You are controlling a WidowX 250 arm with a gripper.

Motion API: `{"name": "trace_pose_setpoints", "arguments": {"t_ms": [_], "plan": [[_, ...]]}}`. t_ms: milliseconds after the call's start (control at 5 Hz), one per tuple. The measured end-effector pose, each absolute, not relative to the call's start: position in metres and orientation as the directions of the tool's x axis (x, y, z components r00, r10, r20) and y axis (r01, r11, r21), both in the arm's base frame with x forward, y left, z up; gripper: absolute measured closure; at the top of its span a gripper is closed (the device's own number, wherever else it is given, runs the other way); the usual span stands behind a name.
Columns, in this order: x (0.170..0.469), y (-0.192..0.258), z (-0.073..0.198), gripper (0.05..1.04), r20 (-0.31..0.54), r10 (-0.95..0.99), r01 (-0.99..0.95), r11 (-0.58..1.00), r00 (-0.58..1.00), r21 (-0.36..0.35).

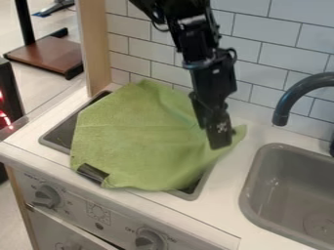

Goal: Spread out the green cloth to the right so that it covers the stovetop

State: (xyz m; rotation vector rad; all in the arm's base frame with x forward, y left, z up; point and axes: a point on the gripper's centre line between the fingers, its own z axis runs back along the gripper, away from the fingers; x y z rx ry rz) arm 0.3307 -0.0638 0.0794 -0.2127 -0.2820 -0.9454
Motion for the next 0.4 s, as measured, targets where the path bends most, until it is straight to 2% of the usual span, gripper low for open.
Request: {"name": "trace_pose_setpoints", "arguments": {"t_ms": [400], "plan": [[0.3320, -0.0582, 0.0818, 0.083, 0.321, -0.772, 0.816, 0.577, 0.549, -0.009]]}}
